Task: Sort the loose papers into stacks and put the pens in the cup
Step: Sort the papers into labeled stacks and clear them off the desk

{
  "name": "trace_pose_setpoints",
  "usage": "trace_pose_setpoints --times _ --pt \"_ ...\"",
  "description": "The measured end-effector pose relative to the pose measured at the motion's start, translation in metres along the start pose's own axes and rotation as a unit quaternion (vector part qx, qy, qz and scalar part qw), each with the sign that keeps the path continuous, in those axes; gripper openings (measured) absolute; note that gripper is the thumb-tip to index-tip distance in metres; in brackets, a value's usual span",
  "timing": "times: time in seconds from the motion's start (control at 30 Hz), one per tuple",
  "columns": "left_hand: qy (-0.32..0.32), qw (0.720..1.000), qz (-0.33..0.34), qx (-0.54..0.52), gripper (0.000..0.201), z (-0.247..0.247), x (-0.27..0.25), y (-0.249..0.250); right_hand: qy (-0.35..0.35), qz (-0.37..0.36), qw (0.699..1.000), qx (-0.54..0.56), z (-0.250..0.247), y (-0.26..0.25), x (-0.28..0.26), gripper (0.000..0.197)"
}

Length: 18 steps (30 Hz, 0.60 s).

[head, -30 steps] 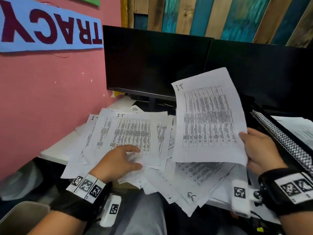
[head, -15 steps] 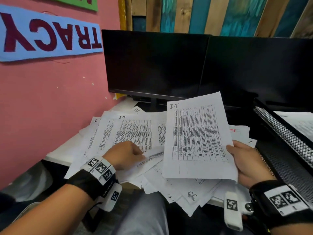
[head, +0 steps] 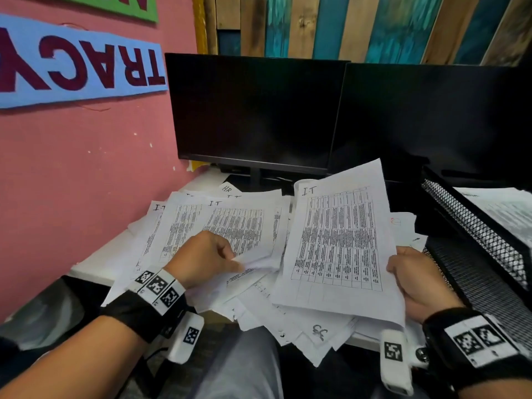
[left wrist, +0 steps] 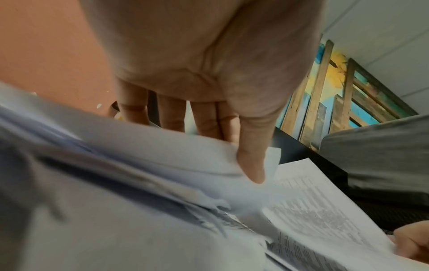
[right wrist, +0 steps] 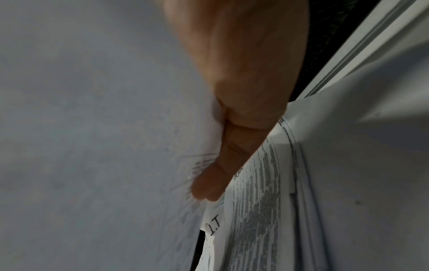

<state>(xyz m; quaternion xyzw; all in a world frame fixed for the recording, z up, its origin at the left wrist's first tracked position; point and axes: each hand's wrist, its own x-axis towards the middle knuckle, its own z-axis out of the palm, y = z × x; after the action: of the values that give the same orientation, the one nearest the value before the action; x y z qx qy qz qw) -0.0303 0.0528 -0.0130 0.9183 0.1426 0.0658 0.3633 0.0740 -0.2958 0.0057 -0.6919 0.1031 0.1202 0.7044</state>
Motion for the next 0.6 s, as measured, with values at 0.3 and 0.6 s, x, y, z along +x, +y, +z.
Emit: trace_pose_setpoints --times 0.3,0.6 --pt "0.073 0.991 0.045 -0.100 0.019 -0.004 -0.005 0.012 -0.024 0.005 1.000 -0.014 -0.004 0.001 0.002 0.050" --pt "-0.031 0.972 0.230 -0.034 0.014 0.054 -0.026 0.095 -0.037 0.039 0.997 0.054 0.020 0.015 -0.002 0.052"
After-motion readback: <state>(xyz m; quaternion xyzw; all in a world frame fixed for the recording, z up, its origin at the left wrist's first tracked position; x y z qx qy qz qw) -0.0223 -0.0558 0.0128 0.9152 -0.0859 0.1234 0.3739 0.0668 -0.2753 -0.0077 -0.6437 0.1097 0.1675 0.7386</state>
